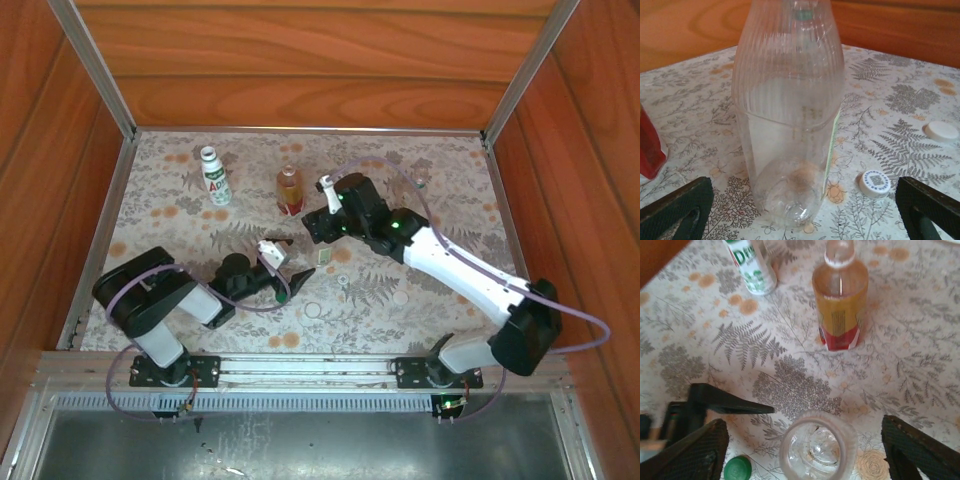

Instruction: Screw on the bottle caps

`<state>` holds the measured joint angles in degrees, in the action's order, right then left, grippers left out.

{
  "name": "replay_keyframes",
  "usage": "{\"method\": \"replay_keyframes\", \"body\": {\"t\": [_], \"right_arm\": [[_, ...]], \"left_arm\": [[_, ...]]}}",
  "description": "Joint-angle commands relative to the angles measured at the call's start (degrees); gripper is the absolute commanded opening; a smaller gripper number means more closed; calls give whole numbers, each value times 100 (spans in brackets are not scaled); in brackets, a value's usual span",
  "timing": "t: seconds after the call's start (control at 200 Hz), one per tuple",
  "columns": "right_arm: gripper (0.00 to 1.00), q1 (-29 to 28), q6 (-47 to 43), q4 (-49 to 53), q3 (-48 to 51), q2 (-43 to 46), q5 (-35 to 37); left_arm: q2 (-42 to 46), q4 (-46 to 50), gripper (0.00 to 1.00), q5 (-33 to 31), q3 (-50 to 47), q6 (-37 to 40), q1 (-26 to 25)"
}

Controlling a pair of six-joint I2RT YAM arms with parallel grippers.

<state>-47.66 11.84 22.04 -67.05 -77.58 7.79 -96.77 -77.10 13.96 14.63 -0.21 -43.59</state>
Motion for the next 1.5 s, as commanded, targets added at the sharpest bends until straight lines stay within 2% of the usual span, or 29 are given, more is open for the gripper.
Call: {"method": "replay_keyframes", "body": {"t": [0.0,0.285,0.485,0.669,0.804,0.894,1.199,1.379,1.454,1.494], "right_arm": [[88,-37,225,-473,364,635,85],[90,-23,354,-531,1038,1552,509],[90,-7,348,-224,1196,1787,743],[89,11,398,-52,1337,1923,932],[89,22,409,53,1428,2034,1032],[88,30,420,107,1457,2050,1066],[88,37,507,186,1493,2005,1093],[88,38,806,625,1535,2070,1302],[90,46,994,890,1650,2139,1565],[99,46,1058,1033,1709,2155,1607]], "left_arm": [[-389,-403,97,598,346,40,150],[-773,-410,97,1242,821,-76,626],[-933,-406,95,1771,1091,14,654],[-1235,-402,88,2278,1444,26,673],[-1343,-403,84,2347,1570,21,674],[-1344,-409,77,2369,1594,21,673],[-1484,-402,75,2427,1719,-46,671],[-1476,-405,65,2437,1736,-51,675],[-1456,-403,61,2439,1718,-53,672],[-1450,-410,61,2438,1711,-58,676]]}}
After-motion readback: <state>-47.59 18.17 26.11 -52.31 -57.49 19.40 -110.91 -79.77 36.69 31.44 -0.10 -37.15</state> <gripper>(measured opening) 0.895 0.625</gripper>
